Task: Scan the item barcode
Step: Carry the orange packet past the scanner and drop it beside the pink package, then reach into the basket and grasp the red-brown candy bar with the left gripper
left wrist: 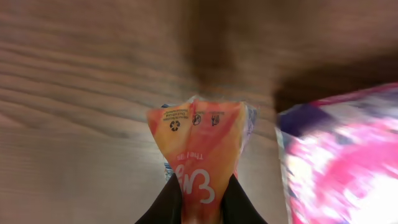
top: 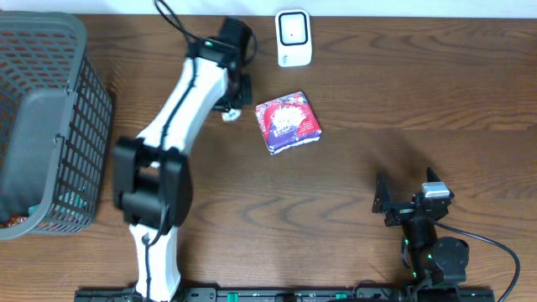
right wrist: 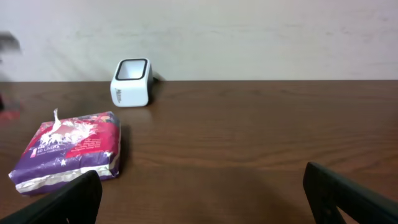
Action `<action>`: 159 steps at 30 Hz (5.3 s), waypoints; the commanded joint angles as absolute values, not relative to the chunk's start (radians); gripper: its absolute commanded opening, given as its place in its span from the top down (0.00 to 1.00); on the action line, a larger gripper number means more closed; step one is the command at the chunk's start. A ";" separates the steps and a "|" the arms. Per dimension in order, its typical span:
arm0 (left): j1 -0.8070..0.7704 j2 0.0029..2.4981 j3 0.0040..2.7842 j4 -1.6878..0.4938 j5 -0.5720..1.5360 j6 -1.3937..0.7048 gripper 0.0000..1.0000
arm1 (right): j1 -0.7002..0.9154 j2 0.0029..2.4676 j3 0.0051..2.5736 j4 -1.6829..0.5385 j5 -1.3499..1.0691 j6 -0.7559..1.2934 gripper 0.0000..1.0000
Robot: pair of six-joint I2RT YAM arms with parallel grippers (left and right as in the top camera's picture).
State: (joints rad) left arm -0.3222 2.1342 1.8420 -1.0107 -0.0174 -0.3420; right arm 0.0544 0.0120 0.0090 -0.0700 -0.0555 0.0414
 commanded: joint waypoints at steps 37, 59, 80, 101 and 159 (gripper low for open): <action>-0.448 2.250 1.834 -0.724 0.075 -0.303 0.92 | 0.052 0.006 0.006 -0.072 -0.059 0.051 0.01; -0.448 2.212 1.833 -0.909 -0.004 -0.315 0.33 | 0.052 0.006 0.006 -0.072 -0.059 0.051 0.01; -0.101 1.678 1.996 -0.873 -0.268 -0.221 0.14 | 0.052 0.006 0.006 -0.072 -0.059 0.051 0.01; 0.637 1.735 1.828 -1.092 -0.273 -0.758 0.09 | 0.052 0.006 0.006 -0.072 -0.059 0.051 0.01; 0.847 1.969 1.367 -0.945 -0.323 -0.839 0.69 | 0.052 0.006 0.006 -0.072 -0.059 0.051 0.01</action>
State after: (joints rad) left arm 0.8429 1.9560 1.3773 -0.9531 -0.3332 -0.8345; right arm 0.0544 0.0120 0.0090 -0.0700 -0.0555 0.0414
